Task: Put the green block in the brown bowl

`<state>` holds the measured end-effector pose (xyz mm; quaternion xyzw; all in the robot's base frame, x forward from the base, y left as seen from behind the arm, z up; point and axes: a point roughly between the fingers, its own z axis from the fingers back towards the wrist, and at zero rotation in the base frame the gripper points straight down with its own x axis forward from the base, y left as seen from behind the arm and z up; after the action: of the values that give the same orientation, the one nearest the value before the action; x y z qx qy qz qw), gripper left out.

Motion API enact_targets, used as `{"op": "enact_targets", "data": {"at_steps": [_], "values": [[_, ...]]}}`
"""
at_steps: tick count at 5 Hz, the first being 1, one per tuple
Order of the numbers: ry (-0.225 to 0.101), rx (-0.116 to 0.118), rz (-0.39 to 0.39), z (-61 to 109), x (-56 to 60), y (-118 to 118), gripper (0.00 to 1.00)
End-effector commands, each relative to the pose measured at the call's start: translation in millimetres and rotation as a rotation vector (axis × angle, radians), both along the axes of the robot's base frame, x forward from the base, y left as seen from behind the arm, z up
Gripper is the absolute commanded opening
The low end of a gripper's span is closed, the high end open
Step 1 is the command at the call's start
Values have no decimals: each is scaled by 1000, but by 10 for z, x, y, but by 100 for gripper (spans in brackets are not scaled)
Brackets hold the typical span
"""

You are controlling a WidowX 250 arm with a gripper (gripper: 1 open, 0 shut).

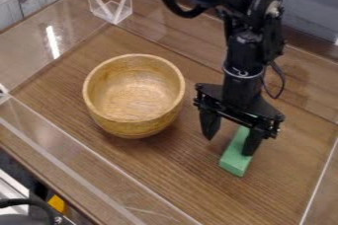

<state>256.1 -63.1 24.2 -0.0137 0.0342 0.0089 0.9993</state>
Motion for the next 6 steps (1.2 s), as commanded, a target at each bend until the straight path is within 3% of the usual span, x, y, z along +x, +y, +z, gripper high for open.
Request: {"op": "enact_targets", "data": {"at_steps": [1,2,4,6], "values": [[22,10,-43,-72,-51,77,100],[25,9,-106,-45,-94,115,100],[30,4,-128,168,-47,-156,100],[33,-2,-116,83,-19,-173,100]]}}
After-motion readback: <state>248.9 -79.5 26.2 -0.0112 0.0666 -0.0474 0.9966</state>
